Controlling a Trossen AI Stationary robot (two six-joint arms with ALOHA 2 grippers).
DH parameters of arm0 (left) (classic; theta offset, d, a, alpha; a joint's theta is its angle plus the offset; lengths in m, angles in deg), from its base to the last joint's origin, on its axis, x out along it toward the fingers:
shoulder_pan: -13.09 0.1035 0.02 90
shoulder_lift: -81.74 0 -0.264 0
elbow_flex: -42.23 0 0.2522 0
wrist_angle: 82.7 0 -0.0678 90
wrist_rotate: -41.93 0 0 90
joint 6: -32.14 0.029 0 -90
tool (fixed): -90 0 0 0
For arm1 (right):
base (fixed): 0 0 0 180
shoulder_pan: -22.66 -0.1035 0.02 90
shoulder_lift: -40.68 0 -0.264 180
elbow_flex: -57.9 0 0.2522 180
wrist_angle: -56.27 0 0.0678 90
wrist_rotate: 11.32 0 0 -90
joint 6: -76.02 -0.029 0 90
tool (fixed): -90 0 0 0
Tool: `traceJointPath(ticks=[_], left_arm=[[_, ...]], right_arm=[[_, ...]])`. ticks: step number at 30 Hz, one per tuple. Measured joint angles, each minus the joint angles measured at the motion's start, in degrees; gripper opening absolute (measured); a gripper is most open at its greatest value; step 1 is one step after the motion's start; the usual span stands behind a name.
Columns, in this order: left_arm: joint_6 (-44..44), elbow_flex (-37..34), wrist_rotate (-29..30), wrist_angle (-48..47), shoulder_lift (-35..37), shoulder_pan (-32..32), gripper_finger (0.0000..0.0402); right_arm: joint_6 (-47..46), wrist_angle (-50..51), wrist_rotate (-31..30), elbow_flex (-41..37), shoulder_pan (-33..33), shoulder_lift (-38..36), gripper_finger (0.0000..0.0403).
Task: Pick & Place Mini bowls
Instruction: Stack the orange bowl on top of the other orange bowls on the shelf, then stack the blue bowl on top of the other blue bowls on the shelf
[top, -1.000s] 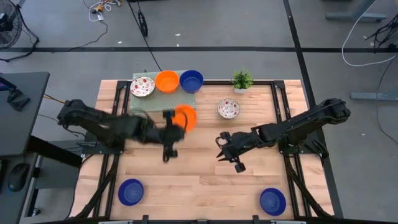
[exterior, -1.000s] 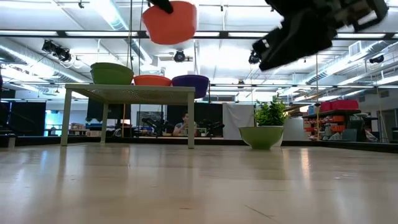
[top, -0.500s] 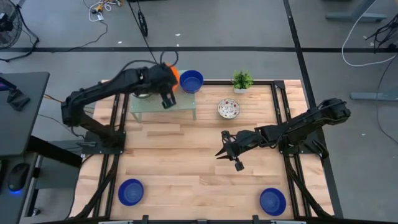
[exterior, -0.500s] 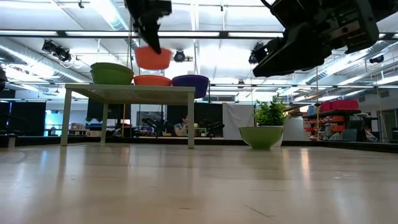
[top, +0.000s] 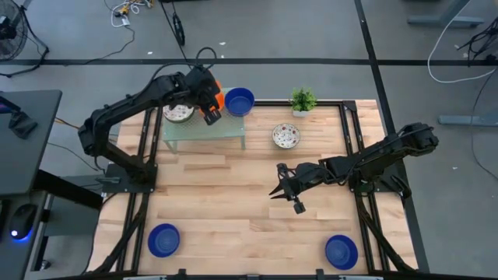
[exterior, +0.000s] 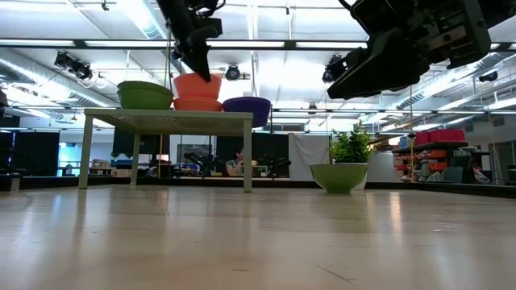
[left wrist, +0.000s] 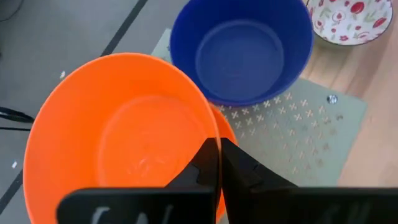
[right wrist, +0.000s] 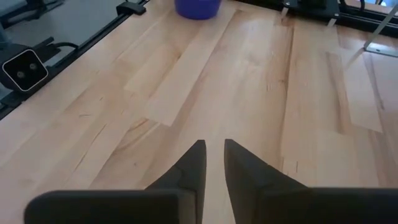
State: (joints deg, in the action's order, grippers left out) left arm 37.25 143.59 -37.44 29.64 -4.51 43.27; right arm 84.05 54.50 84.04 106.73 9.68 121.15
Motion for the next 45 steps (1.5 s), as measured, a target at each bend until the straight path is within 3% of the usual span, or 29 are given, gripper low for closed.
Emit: traceJointPath(ticks=[21, 35, 39, 45], left_arm=[[-1.46, 0.0, -0.42, -2.85, -3.45, 0.05, 0.0033], [-0.07, 0.58, -0.42, -0.92, -3.07, 0.02, 0.0145], [0.79, 1.03, -0.38, -0.42, -2.04, -1.39, 0.0134], [1.57, 1.03, -0.68, 1.09, -0.87, -8.64, 0.0078]], right_arm=[[0.0, 0.09, 0.02, 0.0, 0.0, 0.02, 0.0059], [-0.01, 0.11, 0.02, 0.0, 0.0, 0.04, 0.0059], [0.0, 0.13, 0.02, 0.0, 0.0, 0.04, 0.0059], [-0.01, 1.57, 0.01, 0.0, 0.0, 0.04, 0.0059]])
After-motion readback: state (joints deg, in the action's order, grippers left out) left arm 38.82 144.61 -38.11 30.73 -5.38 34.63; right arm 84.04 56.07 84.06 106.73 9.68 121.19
